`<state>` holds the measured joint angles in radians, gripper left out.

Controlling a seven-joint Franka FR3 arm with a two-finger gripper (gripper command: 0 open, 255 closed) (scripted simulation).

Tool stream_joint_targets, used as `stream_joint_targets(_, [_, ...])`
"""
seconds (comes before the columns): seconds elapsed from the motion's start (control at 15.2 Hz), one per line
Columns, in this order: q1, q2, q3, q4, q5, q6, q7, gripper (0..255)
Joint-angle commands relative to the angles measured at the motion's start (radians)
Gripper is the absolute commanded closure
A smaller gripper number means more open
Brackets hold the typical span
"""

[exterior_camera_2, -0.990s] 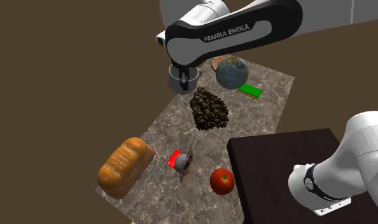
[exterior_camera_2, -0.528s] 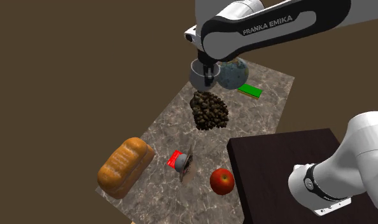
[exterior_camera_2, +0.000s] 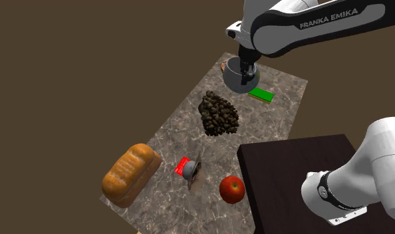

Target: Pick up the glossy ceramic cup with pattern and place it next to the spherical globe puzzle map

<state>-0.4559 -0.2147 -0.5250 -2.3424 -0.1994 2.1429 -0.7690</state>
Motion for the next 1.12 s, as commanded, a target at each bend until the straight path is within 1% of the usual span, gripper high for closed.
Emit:
stream_joint_targets(0.0, [-0.024,-0.043,-0.016,-0.037,-0.030,0.001,-0.020,255])
stream_joint_targets(0.53, [-0.145,-0.182,-0.111,-0.130,-0.146,-0.012,-0.153,255])
stream_joint_targets(0.99, [-0.246,-0.251,-0.216,-0.149,-0.230,-0.026,-0.301,255])
stream_joint_targets(1.06, [-0.249,-0.253,-0.220,-0.148,-0.233,-0.027,-0.307,255])
